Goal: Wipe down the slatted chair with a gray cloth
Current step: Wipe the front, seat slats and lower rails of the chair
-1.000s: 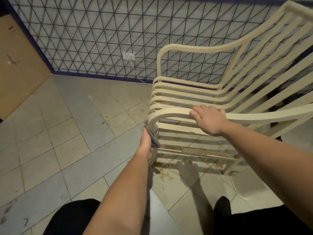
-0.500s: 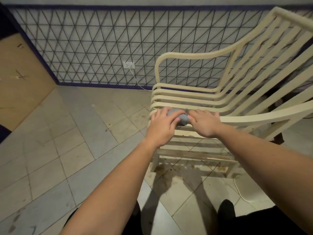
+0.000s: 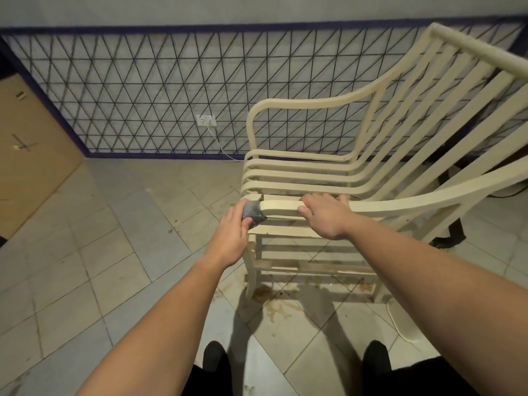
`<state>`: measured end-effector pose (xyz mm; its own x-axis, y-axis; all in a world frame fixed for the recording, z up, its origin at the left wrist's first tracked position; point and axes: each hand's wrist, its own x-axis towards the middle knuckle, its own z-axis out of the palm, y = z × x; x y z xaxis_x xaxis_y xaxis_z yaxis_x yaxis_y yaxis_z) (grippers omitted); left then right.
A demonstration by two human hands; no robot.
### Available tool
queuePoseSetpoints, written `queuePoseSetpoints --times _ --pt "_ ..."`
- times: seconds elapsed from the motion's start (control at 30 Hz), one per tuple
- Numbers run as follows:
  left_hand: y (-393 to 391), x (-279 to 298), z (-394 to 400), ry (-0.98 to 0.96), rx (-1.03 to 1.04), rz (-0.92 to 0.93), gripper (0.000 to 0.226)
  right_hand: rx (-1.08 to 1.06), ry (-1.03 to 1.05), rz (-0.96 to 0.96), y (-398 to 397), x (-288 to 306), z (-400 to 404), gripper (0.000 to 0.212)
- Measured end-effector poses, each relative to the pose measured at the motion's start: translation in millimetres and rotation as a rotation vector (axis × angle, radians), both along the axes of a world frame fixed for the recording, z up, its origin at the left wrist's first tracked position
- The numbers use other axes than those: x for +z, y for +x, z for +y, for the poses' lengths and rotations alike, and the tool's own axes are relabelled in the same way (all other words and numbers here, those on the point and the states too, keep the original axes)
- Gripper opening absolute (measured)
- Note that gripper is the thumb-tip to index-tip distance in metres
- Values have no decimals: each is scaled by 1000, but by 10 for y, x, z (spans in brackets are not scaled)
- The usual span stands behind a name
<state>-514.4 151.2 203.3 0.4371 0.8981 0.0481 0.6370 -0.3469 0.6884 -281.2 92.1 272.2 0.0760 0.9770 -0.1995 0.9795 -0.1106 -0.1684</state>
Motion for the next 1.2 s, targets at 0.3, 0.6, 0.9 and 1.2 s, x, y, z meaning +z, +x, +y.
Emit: queuePoseSetpoints --times 0.3,0.6,0.9,1.2 --pt "336 340 -9 288 -144 403 45 -105 122 495 737 352 -218 45" --pt "932 557 -214 393 -209 685 44 42 -69 -203 1287 223 -529 53" --pt "1982 615 -624 285 -291 552 56 8 226 251 1396 238 -562 45" --pt "1030 728 -138 98 -195 492 76 109 154 72 1146 124 -438 44"
